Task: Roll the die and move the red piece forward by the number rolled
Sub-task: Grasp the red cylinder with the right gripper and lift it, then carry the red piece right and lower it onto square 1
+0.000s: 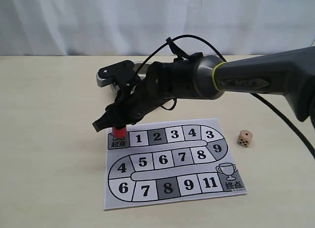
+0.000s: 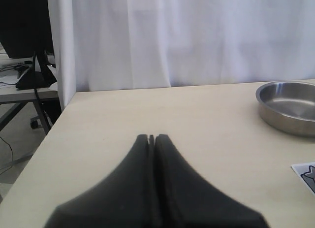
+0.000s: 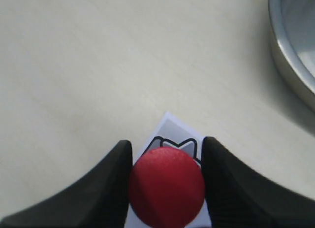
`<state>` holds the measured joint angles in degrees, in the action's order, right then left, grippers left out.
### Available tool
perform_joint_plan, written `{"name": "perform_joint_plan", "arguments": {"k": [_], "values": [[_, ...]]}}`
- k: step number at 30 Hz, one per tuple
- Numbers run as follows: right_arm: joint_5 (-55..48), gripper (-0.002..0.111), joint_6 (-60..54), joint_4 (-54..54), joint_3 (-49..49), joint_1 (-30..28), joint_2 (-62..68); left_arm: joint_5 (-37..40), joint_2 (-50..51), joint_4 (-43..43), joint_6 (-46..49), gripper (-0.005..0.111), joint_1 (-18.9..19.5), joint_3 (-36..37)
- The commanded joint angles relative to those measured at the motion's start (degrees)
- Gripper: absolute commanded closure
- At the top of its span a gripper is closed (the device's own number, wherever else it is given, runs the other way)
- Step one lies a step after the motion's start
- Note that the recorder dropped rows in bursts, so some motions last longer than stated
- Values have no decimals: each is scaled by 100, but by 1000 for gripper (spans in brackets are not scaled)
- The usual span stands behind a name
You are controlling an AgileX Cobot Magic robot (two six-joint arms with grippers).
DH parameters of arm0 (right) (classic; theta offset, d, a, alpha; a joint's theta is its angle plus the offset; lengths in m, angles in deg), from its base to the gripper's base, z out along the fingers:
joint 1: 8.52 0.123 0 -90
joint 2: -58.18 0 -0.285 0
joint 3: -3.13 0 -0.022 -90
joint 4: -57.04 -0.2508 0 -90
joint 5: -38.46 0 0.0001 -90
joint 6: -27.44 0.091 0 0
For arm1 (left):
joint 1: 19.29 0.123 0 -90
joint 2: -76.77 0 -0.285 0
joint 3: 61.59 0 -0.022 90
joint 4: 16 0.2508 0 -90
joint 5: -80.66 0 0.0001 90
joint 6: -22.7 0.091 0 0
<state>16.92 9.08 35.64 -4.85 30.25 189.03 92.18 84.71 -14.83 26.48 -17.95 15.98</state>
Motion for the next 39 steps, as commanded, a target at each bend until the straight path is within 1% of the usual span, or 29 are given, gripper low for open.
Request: {"name": "perform_joint_plan", "arguments": {"k": [1, 6, 13, 16, 21, 29, 35, 39], "values": [[-238, 104, -32, 47, -14, -3, -72, -64, -16, -38, -23, 107, -9, -35], [-519, 104, -2, 47, -14, -25, -125, -64, -16, -38, -23, 107, -9, -35], [-571, 104, -2, 74, -14, -25, -437, -64, -16, -38, -23, 107, -9, -35], [-581, 104, 1, 281, -14, -25, -598, -64, -16, -38, -23, 107, -9, -35], [-737, 104, 343, 759, -14, -25, -668, -77, -16, -38, -23, 107, -9, -35], [-665, 104, 784, 1480, -14, -66, -668, -77, -16, -38, -23, 107, -9, -35], [-566, 104, 1207, 1434, -2, -299, -603, -77, -16, -38, -23, 107, -9, -35], [-485, 104, 1192, 1225, 22, -335, -381, -77, -16, -38, -23, 107, -9, -35]]}}
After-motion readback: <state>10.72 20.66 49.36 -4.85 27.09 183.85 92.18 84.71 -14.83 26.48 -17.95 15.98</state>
